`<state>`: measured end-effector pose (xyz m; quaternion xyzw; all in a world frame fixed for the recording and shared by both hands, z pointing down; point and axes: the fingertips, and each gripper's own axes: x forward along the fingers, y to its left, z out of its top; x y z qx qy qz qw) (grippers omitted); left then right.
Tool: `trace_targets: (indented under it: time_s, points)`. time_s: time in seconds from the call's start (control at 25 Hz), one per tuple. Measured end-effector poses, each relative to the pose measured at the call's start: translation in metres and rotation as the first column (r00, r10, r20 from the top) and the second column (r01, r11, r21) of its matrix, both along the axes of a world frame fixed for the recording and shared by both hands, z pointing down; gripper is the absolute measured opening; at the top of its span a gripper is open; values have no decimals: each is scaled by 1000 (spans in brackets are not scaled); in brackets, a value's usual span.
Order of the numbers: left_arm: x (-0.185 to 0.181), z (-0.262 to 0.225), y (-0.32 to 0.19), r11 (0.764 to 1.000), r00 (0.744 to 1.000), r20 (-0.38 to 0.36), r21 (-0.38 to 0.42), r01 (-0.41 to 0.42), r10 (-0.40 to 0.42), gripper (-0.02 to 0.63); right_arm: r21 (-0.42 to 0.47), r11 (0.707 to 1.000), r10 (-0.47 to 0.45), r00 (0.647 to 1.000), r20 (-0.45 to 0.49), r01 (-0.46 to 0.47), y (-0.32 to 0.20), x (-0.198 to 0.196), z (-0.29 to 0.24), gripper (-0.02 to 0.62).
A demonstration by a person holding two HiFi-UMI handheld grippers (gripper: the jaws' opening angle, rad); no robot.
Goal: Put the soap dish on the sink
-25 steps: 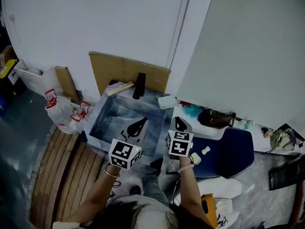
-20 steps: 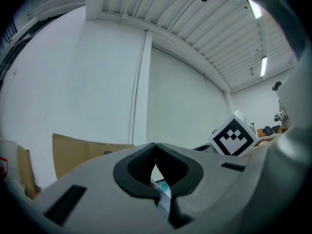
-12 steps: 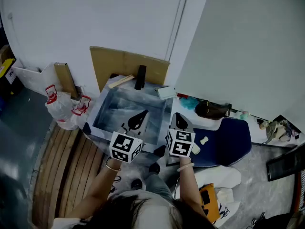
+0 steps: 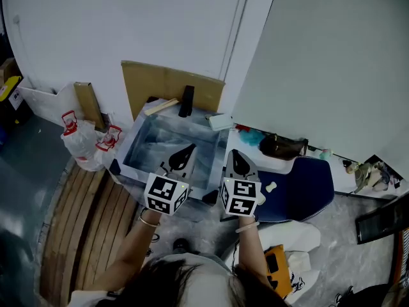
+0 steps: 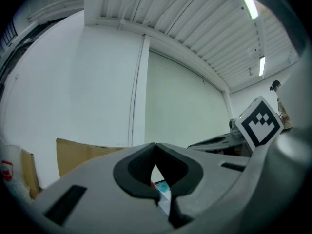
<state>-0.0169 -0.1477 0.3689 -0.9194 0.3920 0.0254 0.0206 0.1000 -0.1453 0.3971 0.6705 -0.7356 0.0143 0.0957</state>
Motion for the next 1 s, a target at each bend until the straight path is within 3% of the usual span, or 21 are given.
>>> trace_targets:
  time_s: [1.0]
  points:
    - [40, -13, 108, 996, 996, 19, 13, 86, -86, 9, 76, 990, -119, 993, -9, 120, 112, 21, -33, 26]
